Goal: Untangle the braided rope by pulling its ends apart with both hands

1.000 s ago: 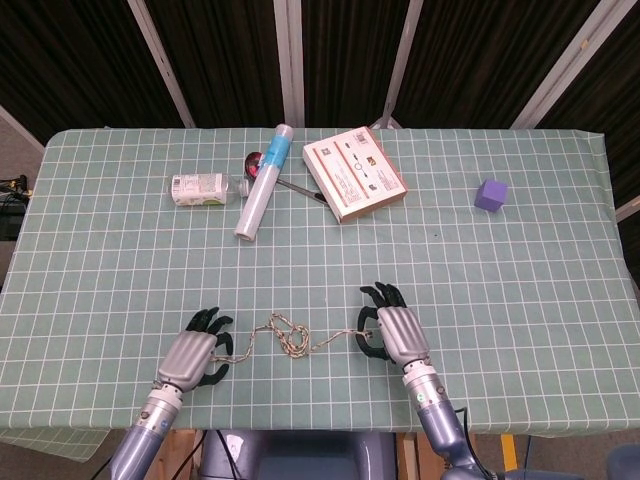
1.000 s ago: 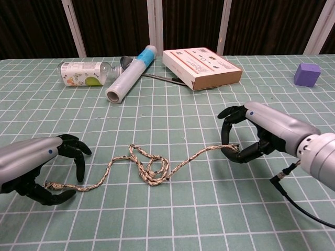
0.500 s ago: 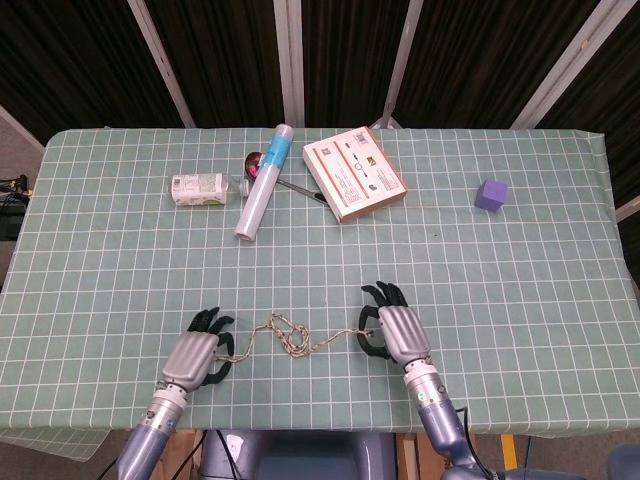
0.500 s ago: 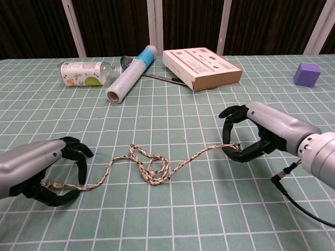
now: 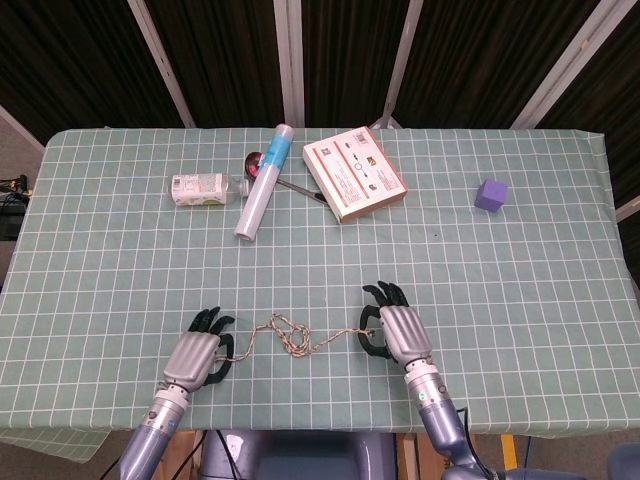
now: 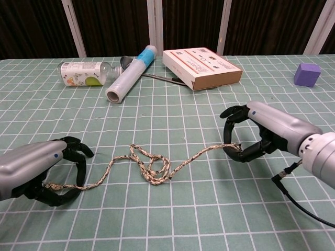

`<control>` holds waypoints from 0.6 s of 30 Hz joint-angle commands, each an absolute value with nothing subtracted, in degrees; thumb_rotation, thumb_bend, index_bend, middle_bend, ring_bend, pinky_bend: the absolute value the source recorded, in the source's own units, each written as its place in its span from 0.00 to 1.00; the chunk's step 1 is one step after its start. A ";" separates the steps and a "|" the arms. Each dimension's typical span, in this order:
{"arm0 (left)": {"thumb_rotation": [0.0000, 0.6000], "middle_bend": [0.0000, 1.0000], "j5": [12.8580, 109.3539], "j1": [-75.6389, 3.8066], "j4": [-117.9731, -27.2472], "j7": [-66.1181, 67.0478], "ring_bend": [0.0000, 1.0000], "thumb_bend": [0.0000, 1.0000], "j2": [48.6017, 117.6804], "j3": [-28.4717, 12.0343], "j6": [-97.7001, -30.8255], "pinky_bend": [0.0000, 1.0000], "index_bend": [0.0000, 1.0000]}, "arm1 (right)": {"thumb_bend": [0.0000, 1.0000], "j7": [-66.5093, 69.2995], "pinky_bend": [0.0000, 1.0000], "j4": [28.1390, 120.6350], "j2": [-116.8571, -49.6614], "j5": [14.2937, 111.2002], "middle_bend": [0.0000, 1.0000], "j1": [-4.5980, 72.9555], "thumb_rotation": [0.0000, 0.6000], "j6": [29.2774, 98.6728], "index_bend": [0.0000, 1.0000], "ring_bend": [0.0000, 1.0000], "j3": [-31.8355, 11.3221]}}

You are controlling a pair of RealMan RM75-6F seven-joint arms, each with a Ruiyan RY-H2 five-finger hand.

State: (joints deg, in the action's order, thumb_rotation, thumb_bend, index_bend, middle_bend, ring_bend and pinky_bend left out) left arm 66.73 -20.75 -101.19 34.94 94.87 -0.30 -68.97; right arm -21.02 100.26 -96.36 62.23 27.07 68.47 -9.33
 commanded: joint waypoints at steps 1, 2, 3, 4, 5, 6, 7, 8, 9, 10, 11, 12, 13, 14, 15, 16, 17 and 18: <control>1.00 0.18 66.74 -20.76 -101.29 34.95 0.00 0.53 94.71 -0.33 -69.14 0.00 0.60 | 0.46 -21.06 0.00 100.38 -96.14 62.31 0.18 27.05 1.00 68.53 0.65 0.00 -9.30; 1.00 0.18 66.76 -20.77 -101.34 34.93 0.00 0.53 94.64 -0.36 -69.21 0.00 0.60 | 0.46 -21.04 0.00 100.44 -96.05 62.33 0.18 27.04 1.00 68.57 0.65 0.00 -9.33; 1.00 0.18 66.81 -20.80 -101.46 34.87 0.00 0.53 94.52 -0.44 -69.33 0.00 0.60 | 0.46 -21.01 0.00 100.51 -95.91 62.33 0.18 27.02 1.00 68.63 0.65 0.00 -9.38; 1.00 0.18 66.87 -20.84 -101.62 34.83 0.00 0.53 94.35 -0.54 -69.45 0.00 0.60 | 0.46 -20.99 0.00 100.59 -95.72 62.33 0.18 27.01 1.00 68.68 0.65 0.00 -9.46; 1.00 0.18 67.03 -20.92 -101.85 34.77 0.00 0.54 94.15 -0.77 -69.65 0.00 0.60 | 0.46 -20.99 0.00 100.69 -95.49 62.34 0.18 27.00 1.00 68.73 0.65 0.00 -9.54; 1.00 0.18 67.16 -20.99 -102.01 34.72 0.00 0.54 94.01 -0.97 -69.79 0.00 0.60 | 0.46 -20.97 0.00 100.77 -95.32 62.34 0.18 26.99 1.00 68.79 0.65 0.00 -9.64; 1.00 0.18 67.29 -21.10 -102.33 34.61 0.00 0.54 93.81 -1.27 -69.96 0.00 0.60 | 0.46 -20.95 0.00 100.89 -95.09 62.33 0.18 27.00 1.00 68.83 0.65 0.00 -9.76; 1.00 0.18 67.41 -21.21 -102.80 34.42 0.00 0.54 93.58 -1.69 -70.17 0.00 0.60 | 0.46 -20.96 0.00 101.03 -94.80 62.36 0.18 27.02 1.00 68.90 0.65 0.00 -9.93; 1.00 0.18 67.42 -21.33 -103.26 34.31 0.00 0.54 93.33 -2.04 -70.30 0.00 0.60 | 0.46 -20.96 0.00 101.21 -94.47 62.40 0.18 27.03 1.00 69.00 0.65 0.00 -10.10; 1.00 0.18 67.50 -21.44 -103.67 34.23 0.00 0.54 93.11 -2.40 -70.47 0.00 0.60 | 0.46 -20.94 0.00 101.34 -94.26 62.42 0.18 27.03 1.00 69.05 0.65 0.00 -10.20; 1.00 0.18 67.57 -21.61 -104.26 34.19 0.00 0.54 92.76 -2.85 -70.64 0.00 0.60 | 0.46 -20.87 0.00 101.54 -93.89 62.45 0.18 27.03 1.00 69.13 0.65 0.00 -10.40; 1.00 0.18 67.57 -21.78 -104.87 34.18 0.00 0.54 92.37 -3.24 -70.75 0.00 0.60 | 0.46 -20.87 0.00 101.71 -93.48 62.46 0.18 27.04 1.00 69.21 0.65 0.00 -10.59; 1.00 0.18 67.57 -21.97 -105.51 34.15 0.00 0.54 91.95 -3.73 -70.91 0.00 0.60 | 0.46 -20.88 0.00 101.88 -93.06 62.45 0.18 27.05 1.00 69.22 0.65 0.00 -10.72; 1.00 0.18 67.51 -22.08 -105.91 34.15 0.00 0.54 91.66 -4.02 -70.97 0.00 0.60 | 0.46 -20.91 0.00 101.96 -92.76 62.45 0.18 27.06 1.00 69.25 0.65 0.00 -10.84; 1.00 0.18 67.45 -22.25 -106.53 34.08 0.00 0.54 91.23 -4.53 -71.15 0.00 0.60 | 0.46 -20.91 0.00 102.12 -92.32 62.42 0.18 27.06 1.00 69.29 0.65 0.00 -10.98; 1.00 0.18 67.33 -22.42 -107.10 34.01 0.00 0.54 90.82 -5.03 -71.28 0.00 0.60 | 0.46 -20.84 0.00 102.26 -91.90 62.37 0.18 27.03 1.00 69.37 0.65 0.00 -11.17; 1.00 0.18 67.22 -22.61 -107.64 33.96 0.00 0.54 90.33 -5.61 -71.46 0.00 0.60 | 0.46 -20.75 0.00 102.43 -91.46 62.30 0.18 27.00 1.00 69.40 0.65 0.00 -11.31; 1.00 0.18 67.11 -22.73 -107.96 33.97 0.00 0.54 90.02 -5.90 -71.51 0.00 0.60 | 0.46 -20.73 0.00 102.50 -91.11 62.26 0.18 26.97 1.00 69.46 0.65 0.00 -11.44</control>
